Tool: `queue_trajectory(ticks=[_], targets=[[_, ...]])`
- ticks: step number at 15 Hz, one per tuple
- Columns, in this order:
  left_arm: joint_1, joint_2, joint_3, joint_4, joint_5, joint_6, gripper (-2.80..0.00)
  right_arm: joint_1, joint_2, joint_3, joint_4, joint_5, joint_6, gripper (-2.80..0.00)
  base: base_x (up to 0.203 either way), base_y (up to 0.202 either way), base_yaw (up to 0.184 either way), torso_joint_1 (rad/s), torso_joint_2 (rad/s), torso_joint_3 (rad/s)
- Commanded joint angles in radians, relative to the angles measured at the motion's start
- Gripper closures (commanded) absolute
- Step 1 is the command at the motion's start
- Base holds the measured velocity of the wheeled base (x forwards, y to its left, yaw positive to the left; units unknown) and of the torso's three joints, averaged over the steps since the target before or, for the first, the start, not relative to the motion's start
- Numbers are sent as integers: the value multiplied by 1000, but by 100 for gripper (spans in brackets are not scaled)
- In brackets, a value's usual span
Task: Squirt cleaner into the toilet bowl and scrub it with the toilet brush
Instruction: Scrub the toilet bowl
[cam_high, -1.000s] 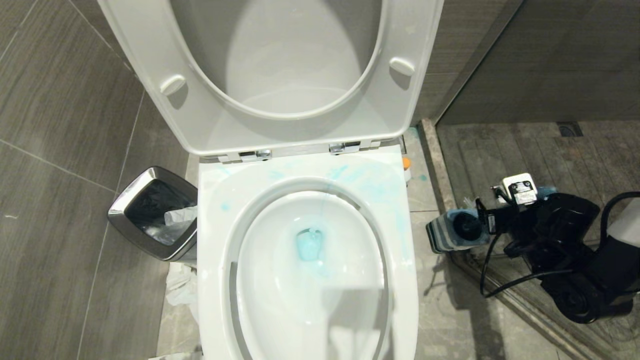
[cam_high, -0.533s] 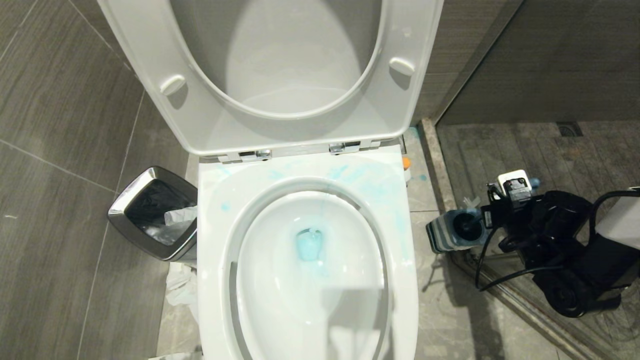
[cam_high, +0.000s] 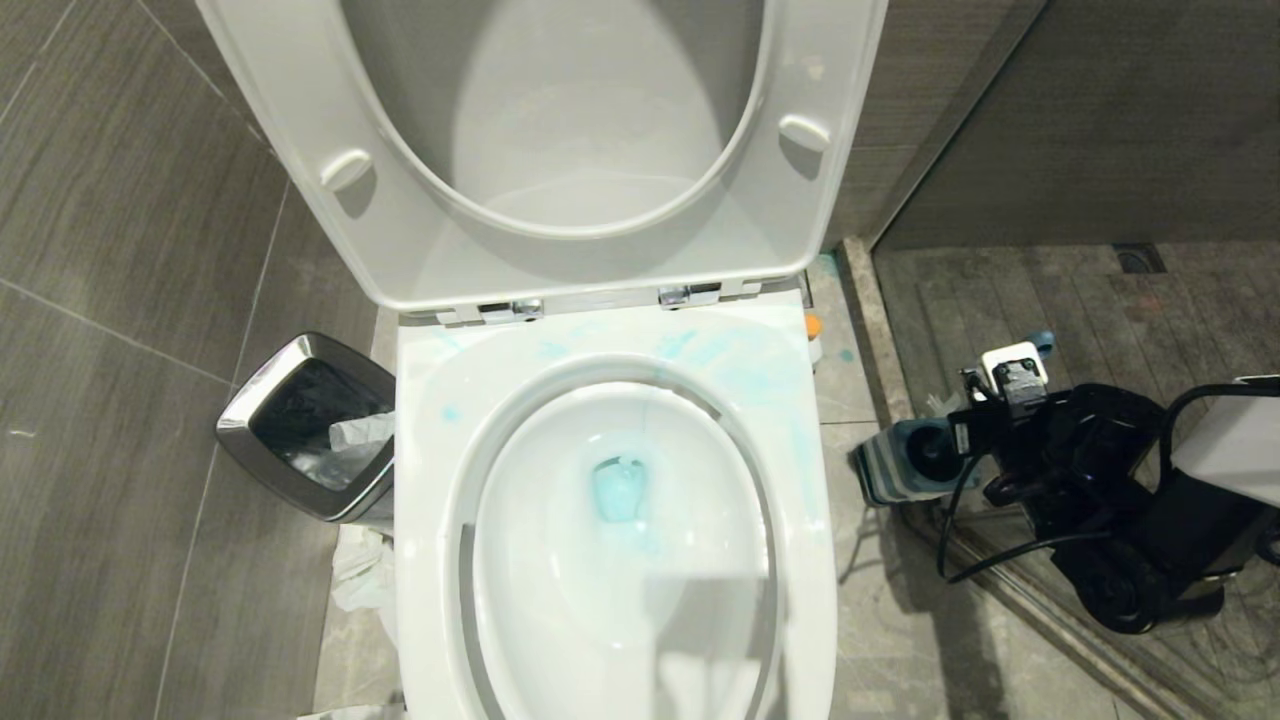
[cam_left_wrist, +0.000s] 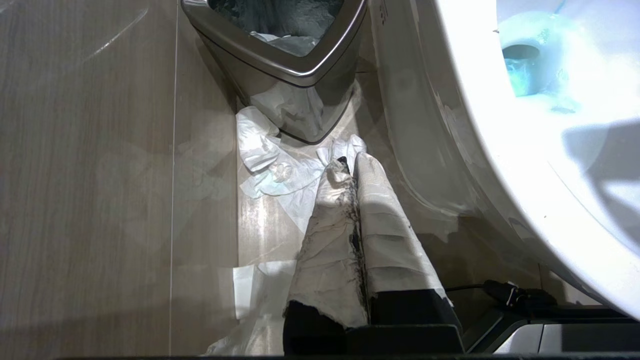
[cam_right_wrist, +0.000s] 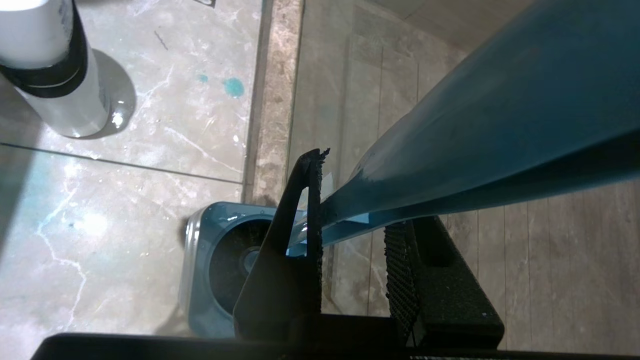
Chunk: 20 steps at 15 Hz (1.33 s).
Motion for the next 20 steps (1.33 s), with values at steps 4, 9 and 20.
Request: queue_trajectory(ticks=[4,9,20], targets=[[0,1,0,0,0,0,0,1,-139,62,7,10,-7,0,0,0,0,0,0,0],[0,1,0,0,0,0,0,18,-355,245,28,38,-15,0,0,0,0,0,0,0],[0,1,0,0,0,0,0,103,-739,247,289,82,33,0,0,0,0,0,0,0]])
